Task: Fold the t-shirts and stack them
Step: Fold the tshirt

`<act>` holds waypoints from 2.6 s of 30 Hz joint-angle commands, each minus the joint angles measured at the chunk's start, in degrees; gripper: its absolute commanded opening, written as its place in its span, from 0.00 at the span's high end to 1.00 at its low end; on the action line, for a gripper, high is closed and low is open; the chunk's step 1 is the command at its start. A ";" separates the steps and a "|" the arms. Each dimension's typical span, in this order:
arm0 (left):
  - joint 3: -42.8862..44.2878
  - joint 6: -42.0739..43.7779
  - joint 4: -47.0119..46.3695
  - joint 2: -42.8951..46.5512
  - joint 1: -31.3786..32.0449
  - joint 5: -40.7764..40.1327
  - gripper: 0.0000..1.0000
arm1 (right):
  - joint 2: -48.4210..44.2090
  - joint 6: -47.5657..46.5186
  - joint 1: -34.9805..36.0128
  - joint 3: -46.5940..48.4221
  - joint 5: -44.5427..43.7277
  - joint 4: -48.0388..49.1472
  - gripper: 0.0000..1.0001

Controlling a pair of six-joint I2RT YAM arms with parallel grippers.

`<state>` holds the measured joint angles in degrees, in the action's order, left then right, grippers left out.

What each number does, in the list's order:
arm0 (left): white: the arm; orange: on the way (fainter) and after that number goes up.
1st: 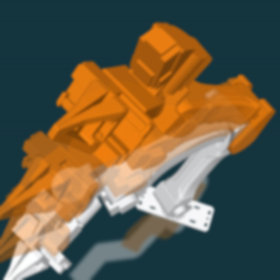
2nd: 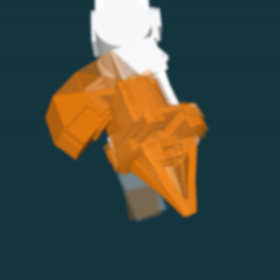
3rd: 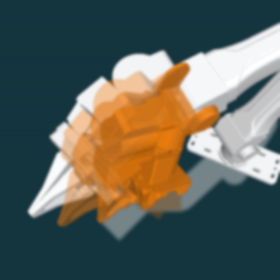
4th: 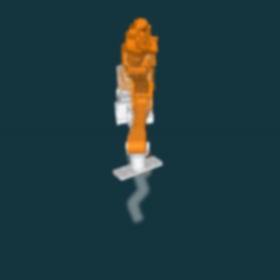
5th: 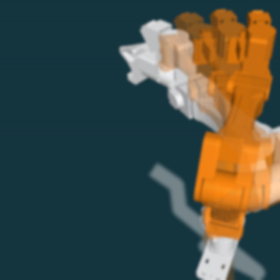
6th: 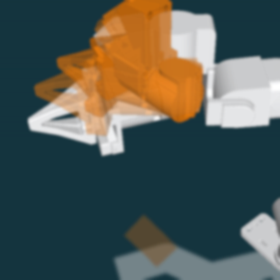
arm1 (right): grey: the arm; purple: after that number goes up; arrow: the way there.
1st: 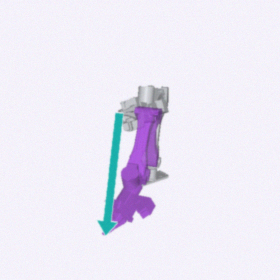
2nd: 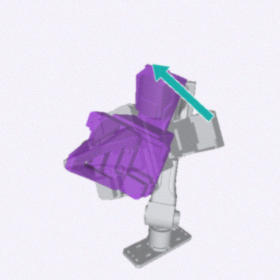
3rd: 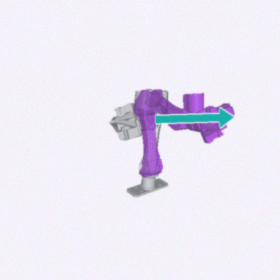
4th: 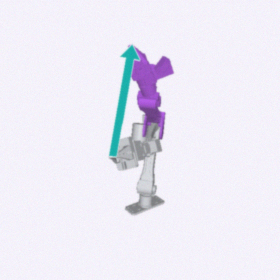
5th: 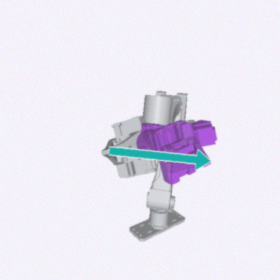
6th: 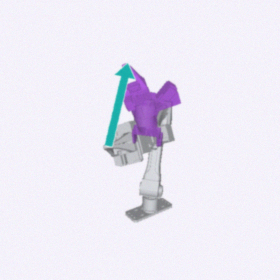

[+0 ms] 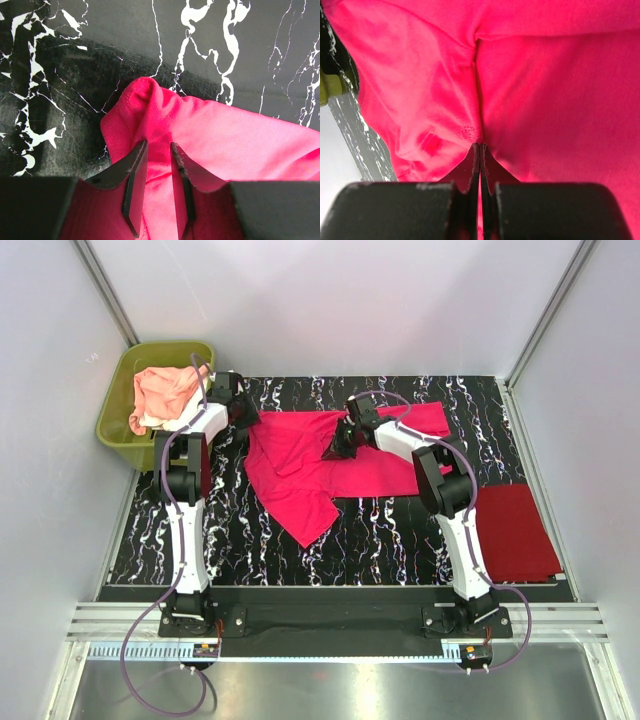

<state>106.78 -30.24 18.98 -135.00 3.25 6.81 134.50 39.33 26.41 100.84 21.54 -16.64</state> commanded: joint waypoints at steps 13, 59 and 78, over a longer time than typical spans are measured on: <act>1.76 0.00 1.67 -0.18 -2.01 -0.13 0.69 | -5.39 -3.21 -0.13 -0.47 -1.60 -3.13 0.92; -5.62 -10.37 27.60 8.09 11.61 -14.20 0.44 | 0.32 -15.87 -19.12 11.13 -31.65 -15.79 0.46; 16.27 2.45 34.20 -1.95 5.53 -8.13 0.42 | 11.41 -13.31 -18.68 32.58 -24.27 -23.17 0.38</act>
<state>121.64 -33.41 53.12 -138.82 7.86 -3.11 146.19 26.22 7.51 130.26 -4.89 -37.58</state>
